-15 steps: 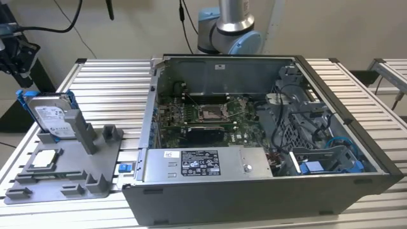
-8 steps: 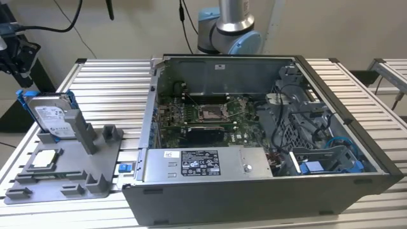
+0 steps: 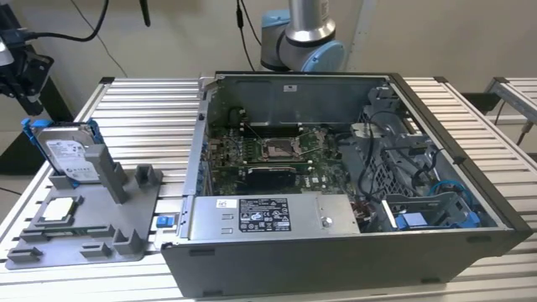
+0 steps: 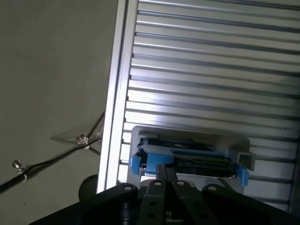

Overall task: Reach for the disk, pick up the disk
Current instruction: 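Pick up the disk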

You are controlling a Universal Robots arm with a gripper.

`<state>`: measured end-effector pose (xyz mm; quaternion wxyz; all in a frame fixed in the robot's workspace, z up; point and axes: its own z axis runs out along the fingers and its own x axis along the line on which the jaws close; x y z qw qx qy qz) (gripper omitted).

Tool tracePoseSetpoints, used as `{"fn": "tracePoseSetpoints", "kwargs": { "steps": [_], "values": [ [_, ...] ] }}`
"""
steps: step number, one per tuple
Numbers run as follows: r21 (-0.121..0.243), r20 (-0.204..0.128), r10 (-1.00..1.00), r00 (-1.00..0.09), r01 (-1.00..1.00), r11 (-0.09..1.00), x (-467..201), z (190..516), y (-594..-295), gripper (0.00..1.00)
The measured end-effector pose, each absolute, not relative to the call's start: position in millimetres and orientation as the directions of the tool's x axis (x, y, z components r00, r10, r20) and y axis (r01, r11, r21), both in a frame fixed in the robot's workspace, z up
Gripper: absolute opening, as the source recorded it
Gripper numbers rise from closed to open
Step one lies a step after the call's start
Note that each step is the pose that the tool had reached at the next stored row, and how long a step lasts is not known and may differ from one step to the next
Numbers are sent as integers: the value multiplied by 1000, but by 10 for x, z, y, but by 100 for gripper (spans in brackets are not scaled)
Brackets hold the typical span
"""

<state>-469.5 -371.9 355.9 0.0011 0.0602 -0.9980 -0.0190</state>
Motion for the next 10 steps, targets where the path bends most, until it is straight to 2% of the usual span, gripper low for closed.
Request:
{"fn": "tracePoseSetpoints", "kwargs": {
  "steps": [10],
  "values": [
    [38,0,-298,-955,-298,954,-4695,3558,-3720,0]
  ]
}}
